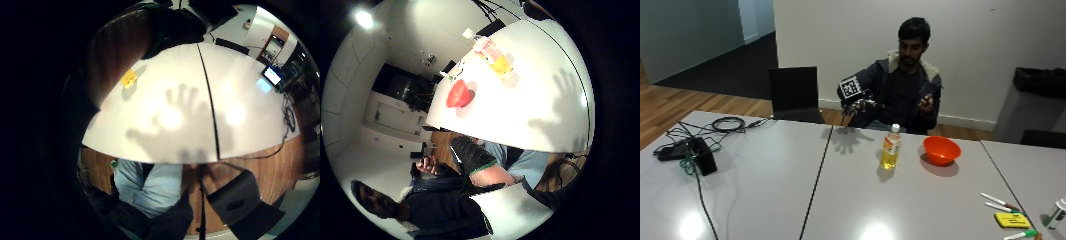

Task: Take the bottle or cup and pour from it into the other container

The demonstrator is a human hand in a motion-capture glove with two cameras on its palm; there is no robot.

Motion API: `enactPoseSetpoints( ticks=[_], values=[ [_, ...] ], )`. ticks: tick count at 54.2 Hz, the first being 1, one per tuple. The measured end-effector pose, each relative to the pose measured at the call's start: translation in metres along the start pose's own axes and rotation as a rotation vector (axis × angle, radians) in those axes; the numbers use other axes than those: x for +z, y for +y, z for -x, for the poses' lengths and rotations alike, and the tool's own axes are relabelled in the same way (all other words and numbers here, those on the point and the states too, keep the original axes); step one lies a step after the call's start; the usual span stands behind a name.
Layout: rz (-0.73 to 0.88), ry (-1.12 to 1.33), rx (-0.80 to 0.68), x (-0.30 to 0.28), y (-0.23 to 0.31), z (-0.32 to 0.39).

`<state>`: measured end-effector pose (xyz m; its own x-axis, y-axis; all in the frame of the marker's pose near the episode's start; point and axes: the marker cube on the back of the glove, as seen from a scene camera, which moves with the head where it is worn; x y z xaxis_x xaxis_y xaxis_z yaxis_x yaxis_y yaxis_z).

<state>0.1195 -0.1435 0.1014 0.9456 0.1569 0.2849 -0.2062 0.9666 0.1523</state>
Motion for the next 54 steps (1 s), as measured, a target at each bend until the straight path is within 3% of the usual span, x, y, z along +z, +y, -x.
enactPoseSetpoints(
  ticks=[5,7,9,13,18,22,30,34,36,54],
  values=[
    [-0.131,-0.05,0.057,0.029,-0.032,-0.009],
    [-0.096,-0.079,0.055,0.036,-0.038,-0.011],
    [-0.058,-0.114,0.145,0.043,-0.045,-0.01],
    [-0.097,-0.186,0.247,0.059,-0.069,-0.007],
    [-0.127,-0.278,0.082,0.084,-0.092,-0.012],
    [-0.099,-0.379,0.075,0.098,-0.105,-0.01],
    [-0.228,-0.539,-0.103,0.125,-0.144,-0.009],
    [-0.017,-0.618,0.193,0.126,-0.15,0.002],
    [0.024,-0.645,0.25,0.129,-0.156,0.005],
    [-0.049,-0.714,0.179,0.169,-0.184,0.014]
  ],
)
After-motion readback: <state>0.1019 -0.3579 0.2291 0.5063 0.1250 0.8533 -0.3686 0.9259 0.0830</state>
